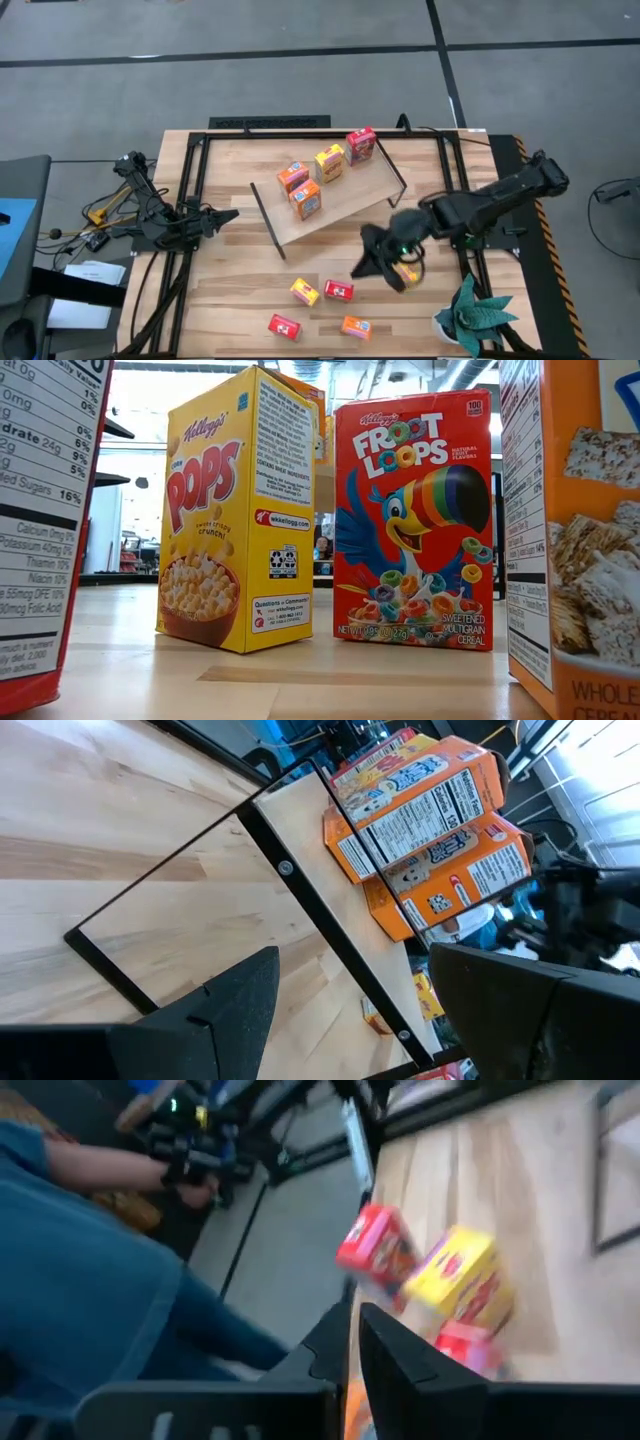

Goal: Stack cereal on shelf
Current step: Put the orange cereal box on the shelf aligned with the other orange cereal box

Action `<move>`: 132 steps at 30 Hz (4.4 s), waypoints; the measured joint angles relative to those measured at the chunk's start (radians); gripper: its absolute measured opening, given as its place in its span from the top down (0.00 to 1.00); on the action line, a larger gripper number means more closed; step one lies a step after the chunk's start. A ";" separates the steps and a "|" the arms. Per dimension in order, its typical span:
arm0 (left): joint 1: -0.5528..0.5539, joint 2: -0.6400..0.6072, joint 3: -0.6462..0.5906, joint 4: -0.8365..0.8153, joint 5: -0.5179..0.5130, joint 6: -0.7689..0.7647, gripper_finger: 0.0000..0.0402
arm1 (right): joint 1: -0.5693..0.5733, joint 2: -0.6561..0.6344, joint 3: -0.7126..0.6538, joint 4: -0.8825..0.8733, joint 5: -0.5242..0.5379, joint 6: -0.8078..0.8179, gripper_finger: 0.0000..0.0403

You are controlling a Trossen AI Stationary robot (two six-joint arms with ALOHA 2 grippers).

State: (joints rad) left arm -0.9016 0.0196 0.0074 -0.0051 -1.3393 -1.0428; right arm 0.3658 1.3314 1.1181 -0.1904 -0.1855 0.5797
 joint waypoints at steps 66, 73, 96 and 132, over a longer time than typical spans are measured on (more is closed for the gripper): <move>0.000 0.024 0.000 0.024 0.106 0.104 0.38 | 0.307 0.672 0.596 -0.747 0.236 0.365 0.35; 0.000 0.024 0.000 0.024 0.106 0.104 0.38 | 0.289 0.645 0.596 -0.749 0.207 0.325 0.59; 0.000 0.024 0.000 0.023 0.102 0.090 0.38 | -0.148 0.285 0.596 -0.814 0.161 -0.204 0.68; 0.000 0.048 0.000 -0.001 -0.004 0.014 0.38 | -0.277 0.685 1.224 -1.218 0.263 -0.962 0.66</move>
State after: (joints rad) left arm -0.9012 0.0673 0.0074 -0.0059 -1.3430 -1.0290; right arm 0.0891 2.0159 2.3421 -1.4084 0.0778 -0.3823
